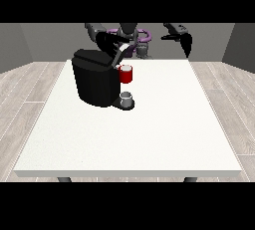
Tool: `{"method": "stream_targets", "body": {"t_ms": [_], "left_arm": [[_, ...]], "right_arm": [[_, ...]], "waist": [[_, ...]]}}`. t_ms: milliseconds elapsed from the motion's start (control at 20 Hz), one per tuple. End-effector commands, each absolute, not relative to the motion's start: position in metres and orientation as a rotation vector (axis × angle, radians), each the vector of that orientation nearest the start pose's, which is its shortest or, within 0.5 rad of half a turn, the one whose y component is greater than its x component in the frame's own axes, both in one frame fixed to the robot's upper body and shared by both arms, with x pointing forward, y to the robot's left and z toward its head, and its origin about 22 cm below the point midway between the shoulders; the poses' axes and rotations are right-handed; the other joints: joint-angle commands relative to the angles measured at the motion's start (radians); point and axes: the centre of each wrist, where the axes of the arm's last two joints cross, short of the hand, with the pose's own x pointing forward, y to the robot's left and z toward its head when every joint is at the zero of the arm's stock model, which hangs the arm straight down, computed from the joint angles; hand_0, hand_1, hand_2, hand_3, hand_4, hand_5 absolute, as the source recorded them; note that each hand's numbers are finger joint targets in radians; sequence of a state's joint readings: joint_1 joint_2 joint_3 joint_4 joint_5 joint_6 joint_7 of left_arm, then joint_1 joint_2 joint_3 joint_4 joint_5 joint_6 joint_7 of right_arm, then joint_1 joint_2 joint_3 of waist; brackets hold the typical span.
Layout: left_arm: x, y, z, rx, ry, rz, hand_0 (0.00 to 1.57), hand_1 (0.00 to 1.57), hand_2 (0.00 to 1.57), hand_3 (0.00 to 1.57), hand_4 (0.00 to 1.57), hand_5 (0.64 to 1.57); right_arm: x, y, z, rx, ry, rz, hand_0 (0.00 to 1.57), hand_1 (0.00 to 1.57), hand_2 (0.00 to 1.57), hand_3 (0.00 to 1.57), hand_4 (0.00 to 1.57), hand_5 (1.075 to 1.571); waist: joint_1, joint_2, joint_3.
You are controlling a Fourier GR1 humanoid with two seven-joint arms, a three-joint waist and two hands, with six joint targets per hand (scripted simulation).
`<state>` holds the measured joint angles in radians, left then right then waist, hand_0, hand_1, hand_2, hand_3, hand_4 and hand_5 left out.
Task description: Insert the coffee pod into the coffee machine and close the lid
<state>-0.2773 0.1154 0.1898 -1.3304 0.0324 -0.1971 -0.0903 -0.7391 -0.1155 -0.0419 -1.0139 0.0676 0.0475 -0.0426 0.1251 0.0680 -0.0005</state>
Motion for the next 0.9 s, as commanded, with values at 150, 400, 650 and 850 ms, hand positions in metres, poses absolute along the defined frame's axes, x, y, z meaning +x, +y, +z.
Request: {"method": "stream_targets", "body": {"t_ms": [150,400,650,850], "left_arm": [[0.310,0.262,0.016,-0.041,-1.696,-0.135,0.00,0.00,0.00,0.00,0.16,1.571],[0.313,0.283,0.025,-0.043,-1.717,-0.109,0.00,0.00,0.00,0.00,0.15,1.571],[0.303,0.287,0.015,-0.020,-1.710,-0.133,0.00,0.00,0.00,0.00,0.20,1.571],[0.297,0.262,0.007,-0.066,-1.687,-0.124,0.00,0.00,0.00,0.00,0.17,1.571]], "right_arm": [[0.410,-0.149,0.119,-0.021,-1.791,0.444,0.00,0.00,0.00,0.00,0.12,1.571],[0.416,-0.162,0.129,-0.002,-1.818,0.475,0.00,0.00,0.00,0.00,0.14,1.571],[0.394,-0.132,0.090,0.078,-1.813,0.475,0.00,0.00,0.00,0.00,0.03,1.571],[0.397,-0.136,0.105,0.172,-1.824,0.487,0.00,0.00,0.00,0.00,0.26,1.571]], "waist": [[0.020,0.026,0.0004],[0.012,0.028,0.0004],[-0.020,-0.037,0.0004],[-0.015,-0.070,0.0006]]}}
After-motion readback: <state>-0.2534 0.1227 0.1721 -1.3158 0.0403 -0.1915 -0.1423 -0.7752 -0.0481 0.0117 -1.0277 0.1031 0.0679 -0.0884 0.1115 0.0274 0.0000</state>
